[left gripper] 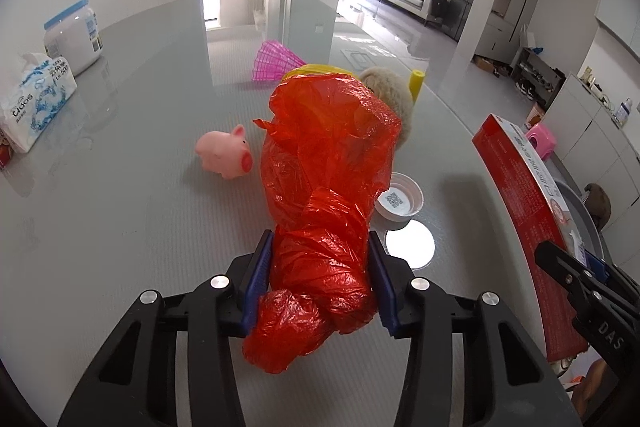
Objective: Collect trash
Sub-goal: 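Grasp the red plastic bag with the left tool while the right tool lifts the toothpaste box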
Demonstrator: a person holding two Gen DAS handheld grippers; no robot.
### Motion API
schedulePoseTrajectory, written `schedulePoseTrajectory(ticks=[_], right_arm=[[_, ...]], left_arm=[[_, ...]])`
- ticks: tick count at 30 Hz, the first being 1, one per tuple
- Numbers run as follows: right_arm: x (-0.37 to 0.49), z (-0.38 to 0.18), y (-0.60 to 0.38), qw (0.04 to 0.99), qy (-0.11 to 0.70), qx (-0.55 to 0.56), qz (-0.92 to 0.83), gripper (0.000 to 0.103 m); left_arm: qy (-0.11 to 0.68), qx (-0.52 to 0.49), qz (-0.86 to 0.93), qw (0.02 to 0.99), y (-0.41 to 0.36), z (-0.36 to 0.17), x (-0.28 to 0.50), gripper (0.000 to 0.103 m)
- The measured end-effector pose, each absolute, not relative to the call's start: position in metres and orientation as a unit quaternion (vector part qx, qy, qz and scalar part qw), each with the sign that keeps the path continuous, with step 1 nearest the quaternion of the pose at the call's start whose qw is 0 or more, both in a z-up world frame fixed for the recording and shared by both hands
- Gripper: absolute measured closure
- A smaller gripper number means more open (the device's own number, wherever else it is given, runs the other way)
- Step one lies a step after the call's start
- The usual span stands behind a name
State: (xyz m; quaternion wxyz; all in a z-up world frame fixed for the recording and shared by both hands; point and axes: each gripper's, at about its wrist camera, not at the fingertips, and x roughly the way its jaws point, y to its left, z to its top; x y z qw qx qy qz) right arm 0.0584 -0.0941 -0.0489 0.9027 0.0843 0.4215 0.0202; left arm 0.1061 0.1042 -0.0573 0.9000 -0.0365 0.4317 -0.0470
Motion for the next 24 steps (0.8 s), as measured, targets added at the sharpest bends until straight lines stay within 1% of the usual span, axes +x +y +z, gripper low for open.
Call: schedulePoseTrajectory(ticks=[6,12,16,24], right_arm=[[0.049,-0.042,-0.108,0.907,0.41,0.097,0.018,0.051],[0.032,-0.036,-0.141,0.91,0.398,0.112,-0.003,0.051],[0.015,-0.034,-0.173,0.911,0.392,0.126,-0.029,0.051],[-0.017,-0.045,-0.24,0.902,0.394,0.153,-0.084,0.051]], left_arm=[[0.409,-0.025,-0.053,0.911,0.102,-0.036,0.086,0.058],[0.387,-0.017,-0.085,0.918,0.076,-0.015,0.071,0.058],[0.386,-0.01,-0.127,0.914,0.042,-0.011,0.065,0.058],[0.411,0.017,-0.199,0.89,-0.034,-0.027,0.062,0.058]])
